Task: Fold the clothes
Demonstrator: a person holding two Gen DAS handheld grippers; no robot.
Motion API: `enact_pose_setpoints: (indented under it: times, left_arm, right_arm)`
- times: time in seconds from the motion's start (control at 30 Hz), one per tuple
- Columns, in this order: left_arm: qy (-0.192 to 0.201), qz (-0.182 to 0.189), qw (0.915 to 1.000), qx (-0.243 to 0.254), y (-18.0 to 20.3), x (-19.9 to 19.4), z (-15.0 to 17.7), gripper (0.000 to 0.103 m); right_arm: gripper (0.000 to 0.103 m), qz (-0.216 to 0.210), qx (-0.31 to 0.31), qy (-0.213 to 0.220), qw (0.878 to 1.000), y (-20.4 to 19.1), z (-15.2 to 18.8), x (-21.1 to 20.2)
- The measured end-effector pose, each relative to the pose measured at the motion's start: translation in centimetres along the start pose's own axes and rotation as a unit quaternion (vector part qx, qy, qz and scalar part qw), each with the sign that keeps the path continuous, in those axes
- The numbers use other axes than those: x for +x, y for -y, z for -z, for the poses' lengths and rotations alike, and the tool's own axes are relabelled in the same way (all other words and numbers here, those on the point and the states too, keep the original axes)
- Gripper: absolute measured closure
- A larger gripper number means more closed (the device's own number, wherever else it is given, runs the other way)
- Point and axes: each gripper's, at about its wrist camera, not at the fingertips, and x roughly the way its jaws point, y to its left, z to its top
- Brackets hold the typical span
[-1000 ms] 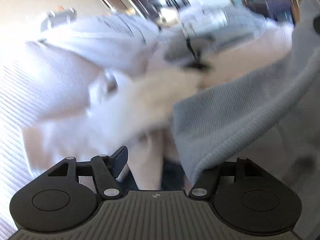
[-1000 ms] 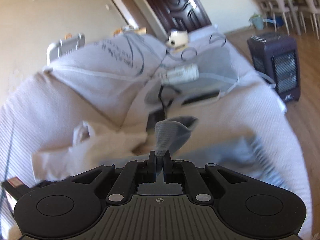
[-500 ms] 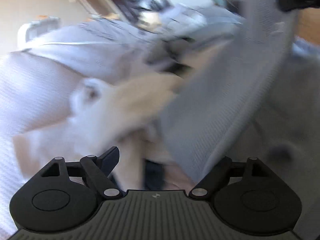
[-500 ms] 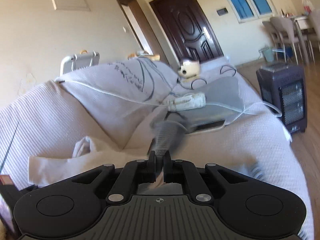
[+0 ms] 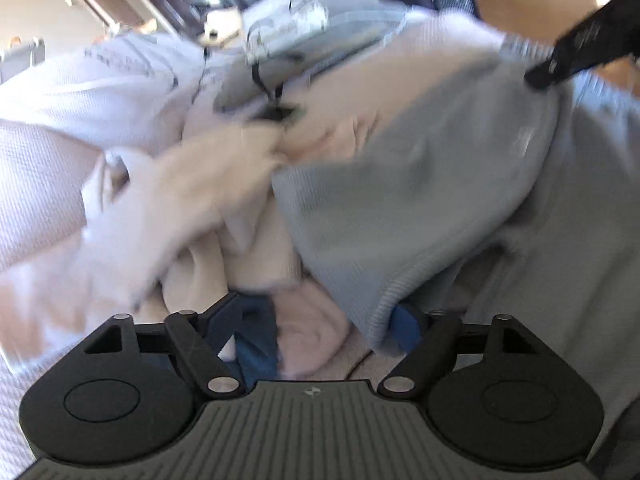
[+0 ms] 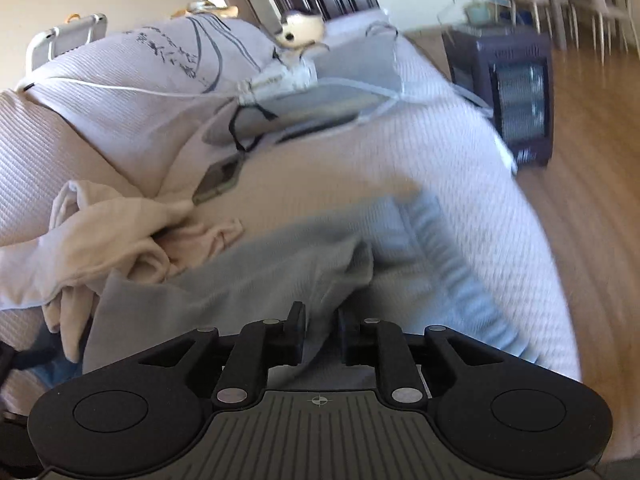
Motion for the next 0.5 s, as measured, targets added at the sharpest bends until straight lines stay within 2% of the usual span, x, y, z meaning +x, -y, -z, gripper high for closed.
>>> enact_pose_setpoints:
  times: [0.03, 0.13, 0.27, 0.37, 0.43, 0.5]
  left_arm:
    - [0.007, 0.005, 1.0, 0.005, -0.2, -0.4, -0.4, 0.029]
    - [0.016, 0.026, 0.9994, 0.015, -0.7, -1.3, -1.3, 0.029]
    - [0.031, 0.057, 0.9977, 0.018, -1.1, -2.7, -2.1, 0.029]
    - [0.065, 0.054, 0.996, 0.029, -1.3, -3.8, -3.1, 0.027]
    - [0.081, 0.036, 0.9954, 0.034, -1.2, -3.6, -3.8, 0.025]
    - [0.068, 0.006, 0.9969, 0.04, -1.1, -1.8, -4.4, 0.025]
  right_arm:
    - [0.084, 0.009, -0.003, 0.005, 1.0, 0.0, -0.3, -0.1]
    - [0.069, 0.036, -0.009, 0.018, 0.999, 0.0, -1.0, -0.5]
    - [0.068, 0.036, 0.011, 0.027, 0.999, 1.2, -1.1, -1.1]
    - [0.067, 0.026, 0.003, 0.033, 0.999, 1.0, -1.7, -1.0]
    - [0.06, 0.023, -0.008, 0.032, 0.999, 0.5, -2.2, -0.5]
    - [0.057, 0.021, -0.02, 0.029, 0.999, 0.0, -2.7, 0.3]
